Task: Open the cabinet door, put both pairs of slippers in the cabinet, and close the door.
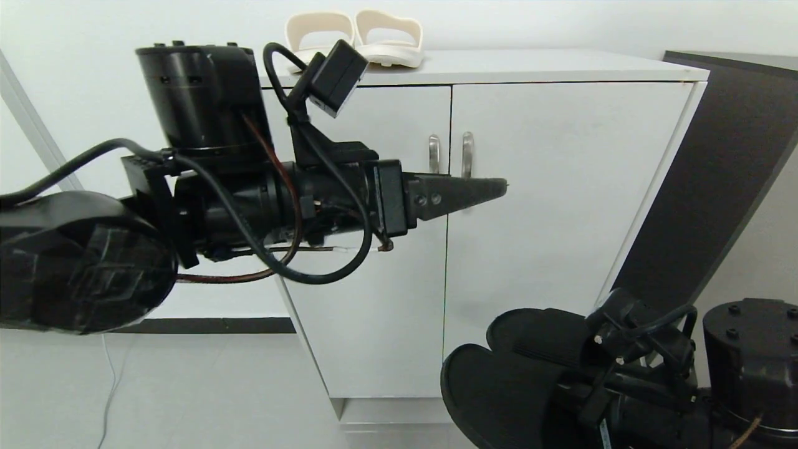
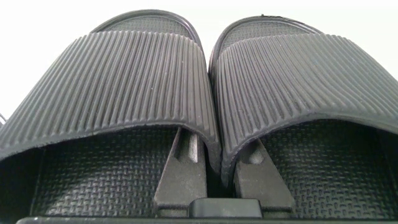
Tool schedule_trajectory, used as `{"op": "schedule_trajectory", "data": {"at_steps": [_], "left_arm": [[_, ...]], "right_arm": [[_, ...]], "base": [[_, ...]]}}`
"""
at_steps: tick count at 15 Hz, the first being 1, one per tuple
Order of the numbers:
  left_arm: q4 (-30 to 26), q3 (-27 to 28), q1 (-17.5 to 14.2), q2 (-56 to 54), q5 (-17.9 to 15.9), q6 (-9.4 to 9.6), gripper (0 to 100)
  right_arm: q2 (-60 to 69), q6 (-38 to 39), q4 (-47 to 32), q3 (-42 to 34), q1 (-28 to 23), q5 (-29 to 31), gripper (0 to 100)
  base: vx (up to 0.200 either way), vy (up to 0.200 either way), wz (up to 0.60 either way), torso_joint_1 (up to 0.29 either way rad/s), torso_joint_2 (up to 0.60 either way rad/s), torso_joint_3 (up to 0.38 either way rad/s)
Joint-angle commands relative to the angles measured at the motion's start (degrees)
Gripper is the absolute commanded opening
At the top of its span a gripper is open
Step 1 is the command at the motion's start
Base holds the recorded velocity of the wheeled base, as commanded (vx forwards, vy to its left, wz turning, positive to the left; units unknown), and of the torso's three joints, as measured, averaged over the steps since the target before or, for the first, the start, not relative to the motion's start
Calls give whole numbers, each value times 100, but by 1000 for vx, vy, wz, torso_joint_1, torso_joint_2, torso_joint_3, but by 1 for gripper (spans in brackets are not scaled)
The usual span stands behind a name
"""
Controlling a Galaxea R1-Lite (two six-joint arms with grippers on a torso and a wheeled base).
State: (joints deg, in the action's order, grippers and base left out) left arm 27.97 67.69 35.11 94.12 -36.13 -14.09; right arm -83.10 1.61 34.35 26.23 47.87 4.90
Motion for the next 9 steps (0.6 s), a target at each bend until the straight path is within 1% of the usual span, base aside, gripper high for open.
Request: {"op": "schedule_trajectory", "data": {"at_steps": [1, 2, 4, 7, 9], "left_arm": [[-19, 587, -13, 537, -201, -428, 100], [-28, 754, -4, 713, -210, -454, 100], [-98, 921, 14, 809, -166, -480, 100], [-599, 1281, 22, 924, 203, -480, 100], [-863, 1633, 14, 1011, 563, -480, 100]], "right_arm": [[-57, -3, 1, -22, 3, 2, 0], [-57, -3, 1, -22, 3, 2, 0], [-57, 6, 1, -13, 3, 2, 0], [-66, 6, 1, 5, 3, 2, 0], [-83, 6, 1, 13, -6, 2, 0]], "base": [[0, 0, 0, 0, 0, 0], [0, 0, 0, 0, 0, 0], [0, 0, 0, 0, 0, 0], [0, 0, 0, 0, 0, 0], [0, 0, 0, 0, 0, 0]]}}
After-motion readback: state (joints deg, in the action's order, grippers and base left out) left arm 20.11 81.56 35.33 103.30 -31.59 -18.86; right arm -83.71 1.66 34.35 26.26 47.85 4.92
